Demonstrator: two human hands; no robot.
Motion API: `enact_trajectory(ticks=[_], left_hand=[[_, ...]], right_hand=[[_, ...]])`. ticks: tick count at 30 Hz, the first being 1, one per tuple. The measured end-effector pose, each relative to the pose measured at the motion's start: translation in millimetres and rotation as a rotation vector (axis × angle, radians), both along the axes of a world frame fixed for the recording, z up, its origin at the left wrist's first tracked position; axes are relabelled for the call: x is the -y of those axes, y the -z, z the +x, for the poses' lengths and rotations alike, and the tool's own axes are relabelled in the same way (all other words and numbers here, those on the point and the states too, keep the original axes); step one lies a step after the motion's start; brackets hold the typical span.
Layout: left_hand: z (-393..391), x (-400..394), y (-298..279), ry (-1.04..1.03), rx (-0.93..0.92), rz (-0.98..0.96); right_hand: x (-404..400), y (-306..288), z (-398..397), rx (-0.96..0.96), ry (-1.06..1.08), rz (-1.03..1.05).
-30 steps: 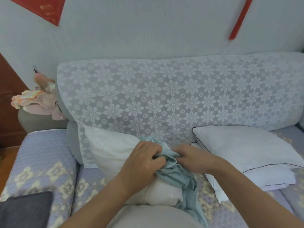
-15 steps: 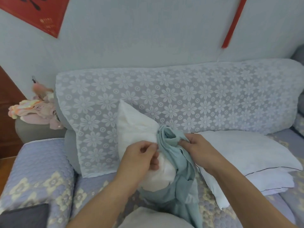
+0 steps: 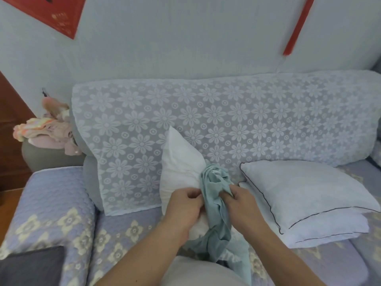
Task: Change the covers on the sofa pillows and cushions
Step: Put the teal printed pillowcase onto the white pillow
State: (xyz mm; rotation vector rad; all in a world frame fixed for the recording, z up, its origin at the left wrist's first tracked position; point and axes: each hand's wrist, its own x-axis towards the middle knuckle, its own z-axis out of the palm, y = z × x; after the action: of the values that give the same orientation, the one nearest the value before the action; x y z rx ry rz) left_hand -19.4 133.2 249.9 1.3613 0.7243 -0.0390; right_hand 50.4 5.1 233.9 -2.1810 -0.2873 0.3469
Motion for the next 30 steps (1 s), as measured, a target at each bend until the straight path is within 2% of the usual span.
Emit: enact_trajectory(ticks=[2, 7, 11, 14, 17, 20, 23, 25, 27, 28, 30], left_hand=[[2.1, 2.5, -2.5, -0.009, -0.008, -0.020], [5.9, 5.0, -4.0, 0.067, -0.070, -0.285], [4.4, -10.1, -8.7, -0.065, -0.040, -0.492], [-1.7, -27.7, -7.7, -0.099, -0.041, -0.602], [1.3, -43.0, -6.2, -0.091, 0.003, -0.534], [15.9, -61.6, -17.1, -0.166, 0.052, -0.335], [21.8, -78.9, -32.2, -0.117, 0.090, -0.067], [17.3, -79.0, -42.3, 0.056, 0.127, 0.076], [20.6, -70.3, -49.2, 0.211, 0.160, 0.190], [26.8, -67.2, -50.6, 0.209, 0.171, 0.189], [45.2, -73.7, -50.3, 0.120, 0.109, -0.030]], right_hand=[[-1.6, 0.2, -2.6, 0.020, -0.011, 0.002], [-1.9, 5.8, -8.3, 0.017, 0.029, 0.039], [4.6, 10.7, -0.4, -0.107, 0.232, 0.152], [26.2, 3.8, 23.9, -0.073, 0.372, 0.235], [46.4, -23.8, 48.6, -0.034, 0.424, 0.432], [50.5, -56.1, 47.8, -0.002, 0.187, 0.653], [44.0, -73.5, 34.8, -0.204, -0.013, 0.855], [38.7, -63.8, 34.0, -0.365, 0.015, 0.906], [27.8, -51.1, 26.3, -0.450, 0.045, 0.862], [21.9, -43.9, 18.8, -0.457, 0.018, 0.775], [15.4, -28.6, -2.6, -0.436, -0.075, 0.530]])
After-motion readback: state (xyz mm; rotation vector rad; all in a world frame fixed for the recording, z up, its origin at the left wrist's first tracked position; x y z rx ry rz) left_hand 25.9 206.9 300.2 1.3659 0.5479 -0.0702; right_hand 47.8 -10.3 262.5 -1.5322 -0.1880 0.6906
